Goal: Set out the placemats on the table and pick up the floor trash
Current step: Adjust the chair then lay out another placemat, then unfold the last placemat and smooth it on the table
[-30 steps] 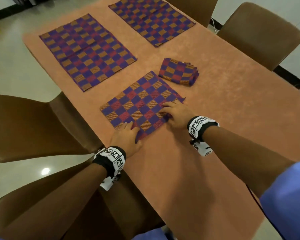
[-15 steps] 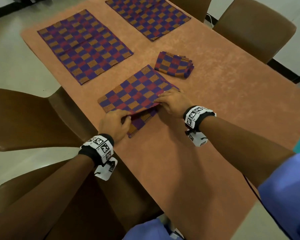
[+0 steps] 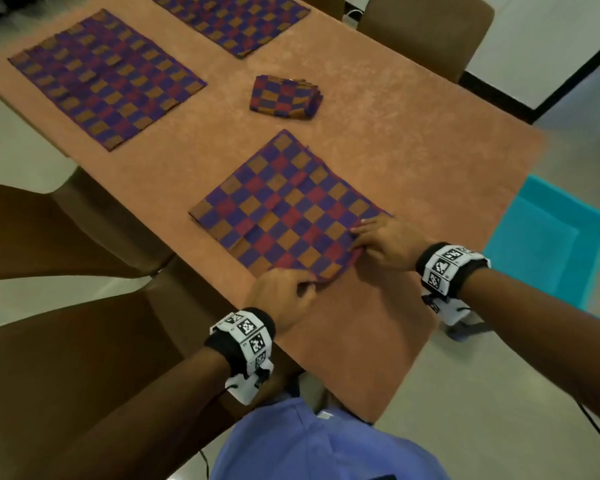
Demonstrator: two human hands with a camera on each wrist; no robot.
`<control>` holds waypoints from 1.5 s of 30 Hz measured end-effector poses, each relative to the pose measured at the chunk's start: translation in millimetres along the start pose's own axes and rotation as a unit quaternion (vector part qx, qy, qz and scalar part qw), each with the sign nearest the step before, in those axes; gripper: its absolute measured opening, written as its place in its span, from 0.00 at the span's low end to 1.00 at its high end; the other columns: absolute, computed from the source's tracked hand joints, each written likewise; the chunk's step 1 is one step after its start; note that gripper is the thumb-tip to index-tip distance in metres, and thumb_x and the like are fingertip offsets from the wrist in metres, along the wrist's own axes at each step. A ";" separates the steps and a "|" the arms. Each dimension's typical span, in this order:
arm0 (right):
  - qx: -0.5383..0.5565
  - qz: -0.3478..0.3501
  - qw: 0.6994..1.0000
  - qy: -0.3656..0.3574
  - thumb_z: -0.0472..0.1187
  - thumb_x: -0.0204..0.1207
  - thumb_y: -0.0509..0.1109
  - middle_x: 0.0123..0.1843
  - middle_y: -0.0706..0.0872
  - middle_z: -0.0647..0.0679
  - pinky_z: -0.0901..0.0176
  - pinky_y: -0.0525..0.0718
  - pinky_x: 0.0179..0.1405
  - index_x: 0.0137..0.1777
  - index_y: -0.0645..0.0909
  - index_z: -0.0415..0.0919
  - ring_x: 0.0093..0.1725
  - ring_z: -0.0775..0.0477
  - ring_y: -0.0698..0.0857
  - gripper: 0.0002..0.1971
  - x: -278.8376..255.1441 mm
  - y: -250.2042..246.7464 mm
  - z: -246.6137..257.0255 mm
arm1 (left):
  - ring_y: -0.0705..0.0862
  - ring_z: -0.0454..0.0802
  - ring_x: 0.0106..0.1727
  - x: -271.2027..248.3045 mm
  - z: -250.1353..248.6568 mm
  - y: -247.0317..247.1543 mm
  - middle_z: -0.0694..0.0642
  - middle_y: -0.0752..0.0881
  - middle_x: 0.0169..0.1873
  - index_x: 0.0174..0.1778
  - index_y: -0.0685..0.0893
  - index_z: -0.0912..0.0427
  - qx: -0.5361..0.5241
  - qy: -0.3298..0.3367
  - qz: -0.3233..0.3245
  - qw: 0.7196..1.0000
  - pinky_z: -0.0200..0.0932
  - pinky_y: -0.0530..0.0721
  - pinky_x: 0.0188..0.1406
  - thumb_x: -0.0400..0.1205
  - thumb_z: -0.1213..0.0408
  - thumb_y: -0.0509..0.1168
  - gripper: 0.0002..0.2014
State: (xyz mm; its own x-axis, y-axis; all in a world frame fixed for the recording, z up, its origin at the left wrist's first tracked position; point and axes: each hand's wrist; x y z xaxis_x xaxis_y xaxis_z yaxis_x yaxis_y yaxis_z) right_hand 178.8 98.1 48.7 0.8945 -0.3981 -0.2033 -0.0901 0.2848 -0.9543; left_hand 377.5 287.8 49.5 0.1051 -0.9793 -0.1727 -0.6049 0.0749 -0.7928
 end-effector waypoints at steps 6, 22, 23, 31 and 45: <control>0.015 0.107 0.992 0.070 0.47 0.67 0.56 0.71 0.83 0.52 0.47 0.79 0.67 0.58 0.89 0.56 0.71 0.45 0.79 0.25 -87.2 20.3 -9.2 | 0.86 0.49 0.52 -19.8 -45.8 49.5 0.46 0.90 0.53 0.58 0.86 0.46 0.033 0.108 0.183 0.977 0.44 0.83 0.48 0.81 0.46 0.62 0.16; 0.119 -0.038 0.991 0.049 0.36 0.67 0.67 0.57 0.89 0.46 0.44 0.79 0.61 0.60 0.86 0.44 0.55 0.38 0.84 0.21 68.7 -10.7 -3.5 | 0.77 0.67 0.66 81.9 114.6 -64.3 0.65 0.78 0.67 0.74 0.72 0.59 0.052 -0.177 -0.068 0.981 0.62 0.78 0.63 0.76 0.52 0.70 0.31; 0.116 -0.045 0.992 0.034 0.35 0.66 0.68 0.60 0.89 0.44 0.43 0.78 0.63 0.62 0.86 0.42 0.58 0.36 0.84 0.22 90.1 -15.4 0.5 | 0.78 0.66 0.66 88.5 120.6 -66.4 0.65 0.78 0.68 0.75 0.70 0.60 0.025 -0.190 -0.049 0.980 0.61 0.78 0.64 0.77 0.51 0.69 0.32; -0.006 -0.006 1.000 -0.003 0.41 0.62 0.67 0.67 0.84 0.51 0.45 0.74 0.63 0.66 0.82 0.52 0.68 0.43 0.78 0.28 205.7 -45.3 27.5 | 0.78 0.63 0.50 98.5 114.4 -65.2 0.60 0.77 0.47 0.41 0.73 0.57 0.024 -0.144 -0.044 0.988 0.57 0.78 0.45 0.72 0.67 0.67 0.09; -0.029 0.061 0.998 -0.006 0.47 0.65 0.66 0.66 0.84 0.56 0.43 0.74 0.56 0.68 0.80 0.55 0.61 0.44 0.77 0.27 176.8 -29.8 7.3 | 0.81 0.46 0.42 82.9 108.0 -52.1 0.42 0.81 0.43 0.52 0.76 0.44 0.014 -0.096 0.030 0.995 0.47 0.82 0.44 0.76 0.53 0.70 0.13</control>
State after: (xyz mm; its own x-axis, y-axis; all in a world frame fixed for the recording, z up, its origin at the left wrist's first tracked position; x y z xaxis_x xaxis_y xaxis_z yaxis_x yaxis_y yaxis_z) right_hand 342.8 25.6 42.8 0.8805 -0.3530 -0.3163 -0.2234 0.2795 -0.9338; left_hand 503.0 223.0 13.4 0.2193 -0.9193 -0.3268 -0.5933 0.1403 -0.7926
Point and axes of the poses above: each hand's wrist, its own x-axis towards the middle knuckle, its own y-axis out of the palm, z = x × y
